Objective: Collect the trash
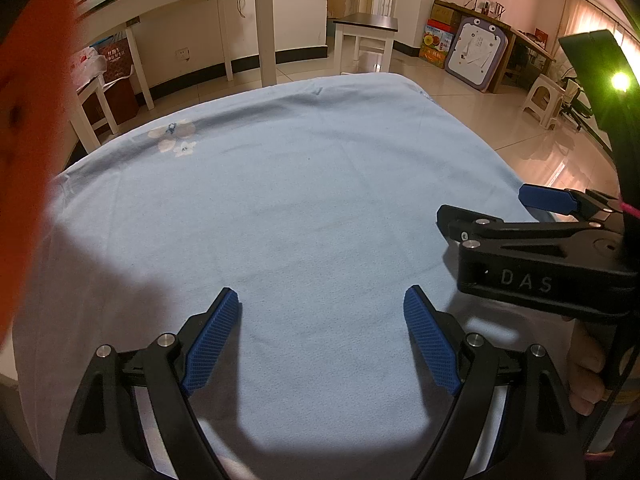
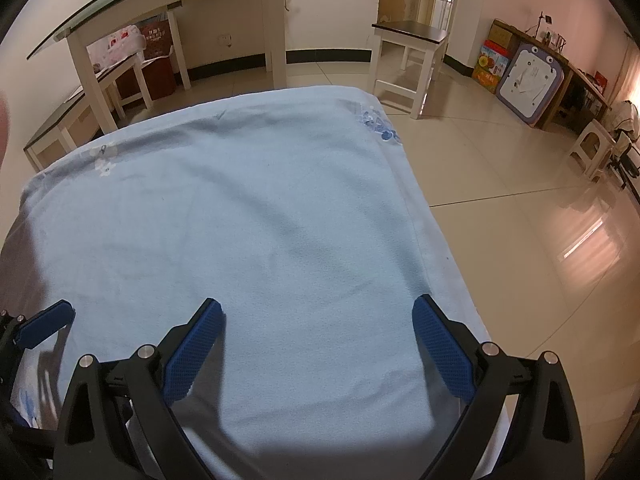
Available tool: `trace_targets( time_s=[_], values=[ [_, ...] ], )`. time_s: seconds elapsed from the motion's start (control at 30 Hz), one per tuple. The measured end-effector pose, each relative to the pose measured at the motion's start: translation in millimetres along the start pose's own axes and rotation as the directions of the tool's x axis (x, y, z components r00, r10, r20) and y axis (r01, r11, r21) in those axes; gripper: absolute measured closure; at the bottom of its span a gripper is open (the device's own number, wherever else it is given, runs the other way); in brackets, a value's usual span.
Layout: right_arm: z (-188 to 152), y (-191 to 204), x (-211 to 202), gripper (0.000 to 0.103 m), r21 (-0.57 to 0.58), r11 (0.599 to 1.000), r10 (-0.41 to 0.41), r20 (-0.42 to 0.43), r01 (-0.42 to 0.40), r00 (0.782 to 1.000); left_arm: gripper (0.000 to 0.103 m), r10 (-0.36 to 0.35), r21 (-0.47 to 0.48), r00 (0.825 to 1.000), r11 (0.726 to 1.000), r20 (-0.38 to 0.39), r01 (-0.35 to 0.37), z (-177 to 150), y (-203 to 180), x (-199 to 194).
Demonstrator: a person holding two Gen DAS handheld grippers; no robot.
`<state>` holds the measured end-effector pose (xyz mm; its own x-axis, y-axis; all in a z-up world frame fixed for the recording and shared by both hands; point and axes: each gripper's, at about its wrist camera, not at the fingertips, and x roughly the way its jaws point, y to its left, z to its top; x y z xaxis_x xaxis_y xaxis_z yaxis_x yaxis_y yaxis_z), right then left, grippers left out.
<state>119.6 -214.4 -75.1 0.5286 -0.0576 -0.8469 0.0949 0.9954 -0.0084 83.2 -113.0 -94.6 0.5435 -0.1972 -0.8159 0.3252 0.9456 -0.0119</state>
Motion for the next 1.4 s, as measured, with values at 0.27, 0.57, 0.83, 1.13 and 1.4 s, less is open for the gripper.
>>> trace_targets(
  time_s=[0.27,0.57,0.83,1.13,1.4],
  values=[
    [0.3,-1.9,-0.4,0.008,0.003,1.0,0.004,0.001,-0.004,1.0,0.017,0.0,0.0,1.0,1.0,0.0,0.0,0.3,0.2,0.3],
    [-0.2,-2.8,-0.5,0.008,0.002,1.0,0.003,0.002,-0.003,1.0,0.017,0.0,0.0,1.0,1.0,0.0,0.0,0.2,0.2,0.2],
    [2.2,-3.4,0.8,0.008,-0.002,1.0,-0.001,0.002,0.001,1.0,0.017,0.0,-0.001,1.0,1.0,0.0,0.0,-0.1,-0.8,0.3],
    [1.3,-4.4,1.1,0.008,-0.008,1.0,-0.007,0.001,0.007,1.0,0.017,0.001,-0.001,1.0,1.0,0.0,-0.001,-0.6,-1.6,-0.1],
    [1.2,-4.4,1.2,0.008,-0.008,1.0,-0.007,0.001,0.007,1.0,0.017,0.001,-0.001,1.0,1.0,0.0,-0.001,-0.6,-1.3,-0.1]
  ],
)
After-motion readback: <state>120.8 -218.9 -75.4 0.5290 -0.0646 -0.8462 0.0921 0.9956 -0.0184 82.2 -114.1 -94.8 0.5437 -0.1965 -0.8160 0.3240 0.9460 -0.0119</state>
